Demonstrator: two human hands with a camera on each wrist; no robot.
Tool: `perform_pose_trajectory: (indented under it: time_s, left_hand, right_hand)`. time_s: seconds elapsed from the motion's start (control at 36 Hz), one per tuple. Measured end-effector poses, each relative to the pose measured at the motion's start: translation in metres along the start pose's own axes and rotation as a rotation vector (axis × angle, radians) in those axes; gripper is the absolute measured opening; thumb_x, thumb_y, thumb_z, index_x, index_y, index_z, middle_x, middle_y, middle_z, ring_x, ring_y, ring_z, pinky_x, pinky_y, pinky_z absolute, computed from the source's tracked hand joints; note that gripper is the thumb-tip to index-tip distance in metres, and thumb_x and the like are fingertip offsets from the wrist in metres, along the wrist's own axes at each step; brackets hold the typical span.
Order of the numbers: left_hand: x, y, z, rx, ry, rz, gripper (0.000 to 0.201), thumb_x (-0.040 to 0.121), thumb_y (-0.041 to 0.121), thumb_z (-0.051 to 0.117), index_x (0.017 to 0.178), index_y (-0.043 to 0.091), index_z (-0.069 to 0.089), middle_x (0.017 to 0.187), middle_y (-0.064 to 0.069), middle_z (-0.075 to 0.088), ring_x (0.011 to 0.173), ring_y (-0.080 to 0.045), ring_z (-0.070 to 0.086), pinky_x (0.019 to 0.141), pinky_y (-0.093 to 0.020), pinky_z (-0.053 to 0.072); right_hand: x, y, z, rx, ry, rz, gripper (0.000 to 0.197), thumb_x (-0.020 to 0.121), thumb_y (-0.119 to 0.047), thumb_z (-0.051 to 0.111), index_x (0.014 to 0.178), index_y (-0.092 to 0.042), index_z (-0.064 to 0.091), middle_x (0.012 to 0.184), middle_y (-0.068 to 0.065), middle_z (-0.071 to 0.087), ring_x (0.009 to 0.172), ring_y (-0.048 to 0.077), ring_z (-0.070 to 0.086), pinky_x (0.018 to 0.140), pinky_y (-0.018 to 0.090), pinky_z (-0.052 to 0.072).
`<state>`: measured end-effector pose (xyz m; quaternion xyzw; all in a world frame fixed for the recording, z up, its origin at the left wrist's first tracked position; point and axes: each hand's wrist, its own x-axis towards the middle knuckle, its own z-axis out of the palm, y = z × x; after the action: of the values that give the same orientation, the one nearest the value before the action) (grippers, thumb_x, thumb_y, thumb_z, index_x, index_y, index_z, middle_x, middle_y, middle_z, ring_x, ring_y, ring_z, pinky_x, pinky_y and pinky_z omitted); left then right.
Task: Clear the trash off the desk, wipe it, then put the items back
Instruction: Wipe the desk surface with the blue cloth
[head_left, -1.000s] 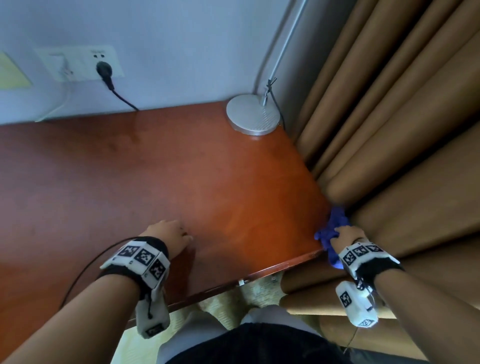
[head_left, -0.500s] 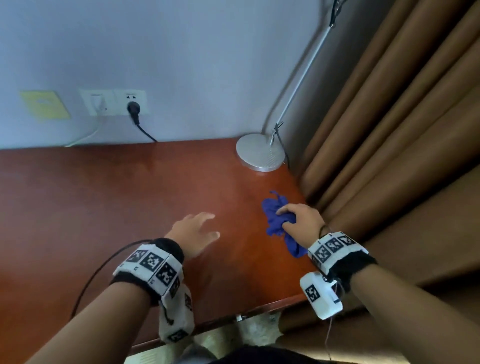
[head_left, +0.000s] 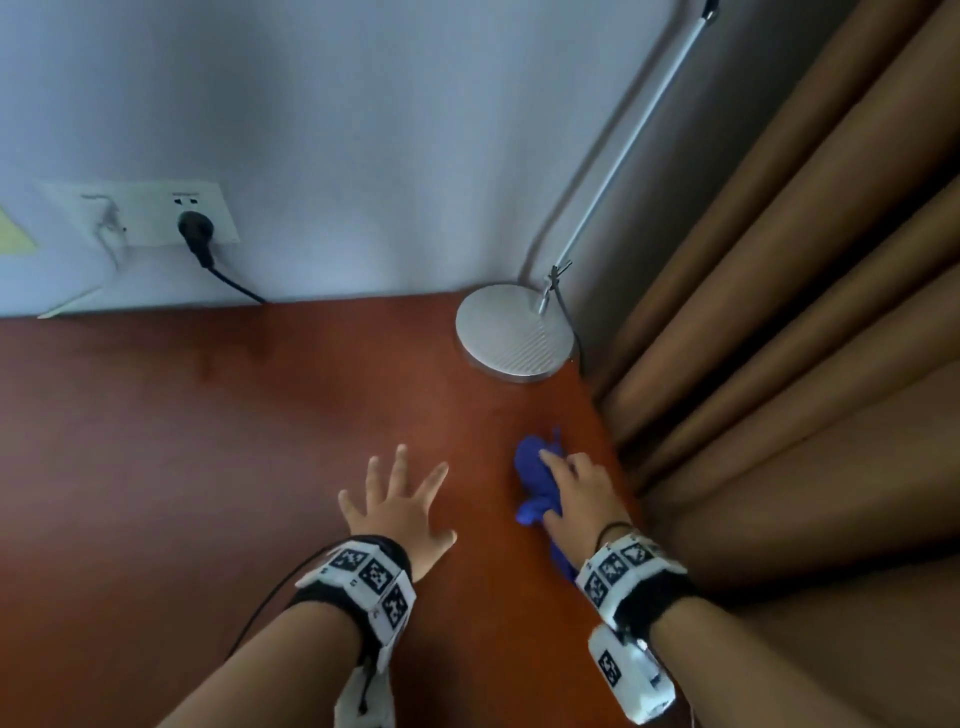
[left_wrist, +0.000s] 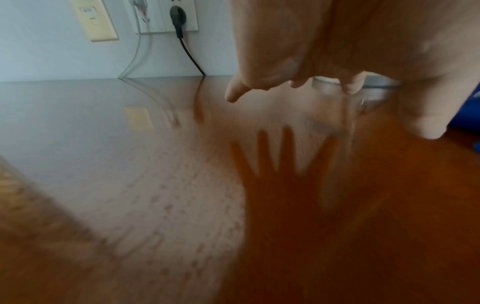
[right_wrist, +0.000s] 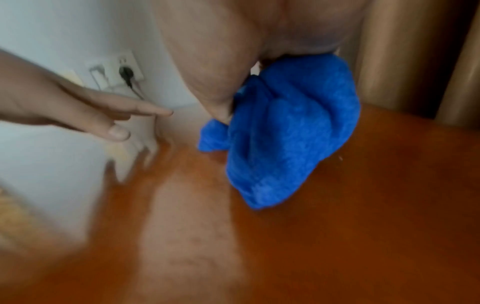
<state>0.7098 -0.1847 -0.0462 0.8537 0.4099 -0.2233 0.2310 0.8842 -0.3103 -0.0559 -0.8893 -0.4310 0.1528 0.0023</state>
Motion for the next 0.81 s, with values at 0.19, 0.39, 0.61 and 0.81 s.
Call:
perform_pose_trajectory:
  time_s: [0.19,0.39,0.61,0.81]
  left_hand:
    - [0.034,0.022,0.021,-0.007,-0.129,-0.089,0.086,0.084,0.065,0.048,0.141,0.057,-0.015,0.15,0.005,-0.04,0.139,-0.034,-0.033,0.11,-0.068,-0.003]
    - [0.039,0.023,0.021,-0.03,-0.162,-0.094,0.085,0.084,0.068,0.047,0.14,0.059,-0.016,0.149,0.006,-0.041,0.137,-0.034,-0.036,0.108,-0.069,-0.005]
    - [0.045,0.018,0.026,-0.024,-0.157,-0.065,0.086,0.08,0.073,0.047,0.135,0.064,-0.019,0.138,0.011,-0.049,0.135,-0.035,-0.039,0.107,-0.071,-0.005]
    - [0.046,0.019,0.023,-0.003,-0.167,-0.069,0.086,0.079,0.075,0.046,0.133,0.065,-0.02,0.136,0.012,-0.05,0.135,-0.035,-0.038,0.106,-0.071,-0.005]
  right_hand:
    - [0.039,0.022,0.026,-0.202,0.007,-0.046,0.075,0.041,-0.03,0.086,0.114,-0.028,0.068,0.116,0.007,0.064,0.08,0.027,0.06,0.06,0.036,0.052]
    - [0.109,0.048,0.005,-0.105,0.105,0.142,0.057,0.092,-0.031,0.046,0.146,-0.037,0.026,0.148,-0.002,0.018,0.122,0.026,0.029,0.098,0.036,0.035]
    - [0.164,0.055,-0.008,-0.071,0.096,0.262,0.053,0.094,-0.026,0.043,0.144,-0.035,0.029,0.137,0.005,0.027,0.119,0.03,0.031,0.093,0.038,0.038]
    - [0.2,0.06,-0.017,0.009,-0.021,0.393,0.047,0.097,-0.025,0.038,0.143,-0.033,0.029,0.136,0.009,0.029,0.123,0.033,0.03,0.1,0.041,0.033]
